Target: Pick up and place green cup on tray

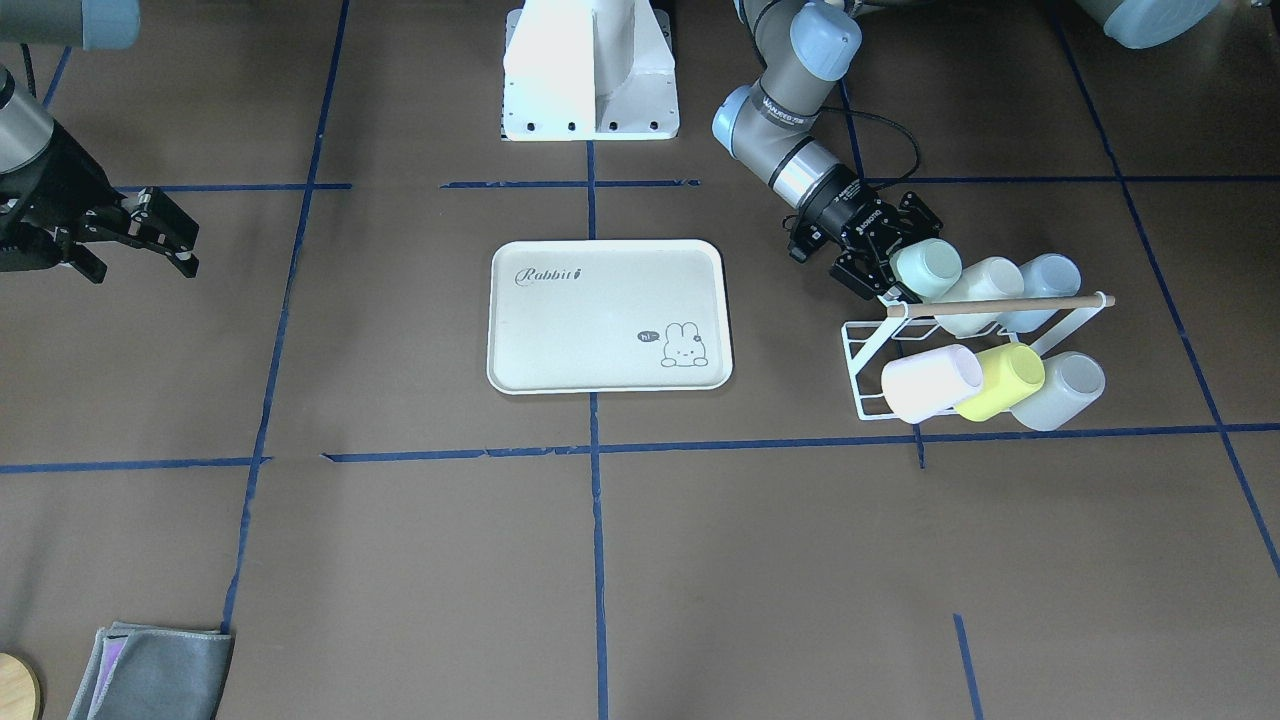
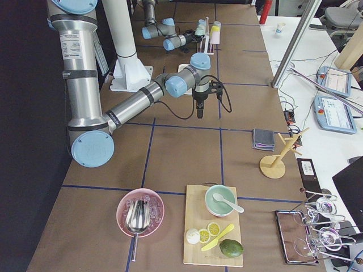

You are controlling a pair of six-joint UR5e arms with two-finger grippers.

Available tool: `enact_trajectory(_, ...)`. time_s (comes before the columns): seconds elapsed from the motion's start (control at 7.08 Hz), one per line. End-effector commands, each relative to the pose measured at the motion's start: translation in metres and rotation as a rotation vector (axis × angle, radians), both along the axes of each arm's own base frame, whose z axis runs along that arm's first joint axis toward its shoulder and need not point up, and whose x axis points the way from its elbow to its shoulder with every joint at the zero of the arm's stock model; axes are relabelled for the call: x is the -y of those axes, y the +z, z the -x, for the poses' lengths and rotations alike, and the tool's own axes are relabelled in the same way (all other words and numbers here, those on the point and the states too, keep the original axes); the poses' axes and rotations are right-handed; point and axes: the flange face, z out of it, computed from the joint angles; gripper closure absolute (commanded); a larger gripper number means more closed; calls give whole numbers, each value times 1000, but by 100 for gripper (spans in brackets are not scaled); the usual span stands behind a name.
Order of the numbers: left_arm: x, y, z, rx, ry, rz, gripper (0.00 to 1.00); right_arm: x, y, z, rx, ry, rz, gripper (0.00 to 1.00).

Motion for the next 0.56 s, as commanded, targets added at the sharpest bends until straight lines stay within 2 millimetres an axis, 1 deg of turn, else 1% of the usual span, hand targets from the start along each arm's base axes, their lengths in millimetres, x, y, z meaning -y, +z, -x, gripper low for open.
enact_trajectory(0.0,3,-3,3,-2,-7,-1,39,1,-1,1,1,0,-1,0)
enact_trajectory(0.14,6,-6,6,-9,-13,-3,37,1,-1,1,1,0,-1,0)
enact_trajectory(0.42,6,-14,14,-1,-14,-5,37,1,-2,1,2,1,-3,0)
